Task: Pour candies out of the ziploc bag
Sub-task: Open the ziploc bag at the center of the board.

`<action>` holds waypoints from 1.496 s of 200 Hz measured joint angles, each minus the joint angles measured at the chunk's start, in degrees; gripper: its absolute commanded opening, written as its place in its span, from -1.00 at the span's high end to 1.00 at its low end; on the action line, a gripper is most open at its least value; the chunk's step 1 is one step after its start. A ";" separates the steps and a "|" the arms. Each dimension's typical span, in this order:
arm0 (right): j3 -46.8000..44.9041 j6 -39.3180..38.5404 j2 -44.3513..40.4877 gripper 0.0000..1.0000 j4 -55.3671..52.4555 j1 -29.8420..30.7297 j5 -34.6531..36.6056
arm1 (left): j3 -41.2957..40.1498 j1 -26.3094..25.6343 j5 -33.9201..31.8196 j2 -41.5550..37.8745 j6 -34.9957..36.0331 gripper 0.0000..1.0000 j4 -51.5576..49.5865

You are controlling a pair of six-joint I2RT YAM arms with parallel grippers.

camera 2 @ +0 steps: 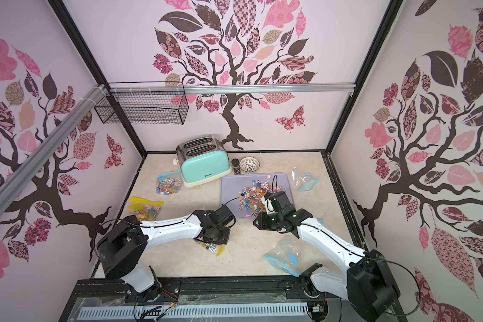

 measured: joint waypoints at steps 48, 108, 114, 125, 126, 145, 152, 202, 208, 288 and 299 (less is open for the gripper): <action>-2.93 8.07 10.82 0.14 14.43 8.70 -6.60 | -1.66 -0.02 2.16 -0.37 -0.04 1.00 3.89; -2.69 12.90 20.28 0.22 24.85 8.83 -8.17 | -2.84 0.04 2.60 -0.39 -0.31 1.00 5.79; -2.51 13.09 21.27 0.22 25.42 8.85 -8.33 | -2.84 0.04 2.54 -0.39 -0.33 1.00 5.77; -1.86 13.44 22.93 0.23 25.99 8.98 -8.61 | -2.84 0.04 2.32 -0.44 -0.31 1.00 5.70; -1.79 13.42 23.04 0.23 26.03 9.01 -8.63 | -2.84 0.04 2.29 -0.44 -0.33 1.00 5.70; -0.15 13.94 25.29 0.24 26.95 9.44 -8.87 | -2.84 0.04 1.90 -0.72 -0.31 1.00 5.44; 0.37 14.05 25.86 0.24 27.28 9.64 -8.96 | -2.84 0.04 1.77 -0.85 -0.31 1.00 5.31; 2.97 14.27 29.31 0.30 28.94 10.82 -9.53 | -2.84 0.11 1.05 -1.73 -0.31 1.00 4.52; 3.06 14.29 29.70 0.31 29.03 10.88 -9.53 | -2.84 0.17 0.98 -1.92 -0.31 1.00 4.39; 5.05 14.69 32.44 0.38 30.29 11.30 -10.45 | -2.82 0.94 0.00 -3.10 -0.35 1.00 3.63; 5.51 14.73 32.94 0.39 30.49 11.45 -10.56 | -2.84 0.94 0.00 -3.10 -0.35 1.00 3.63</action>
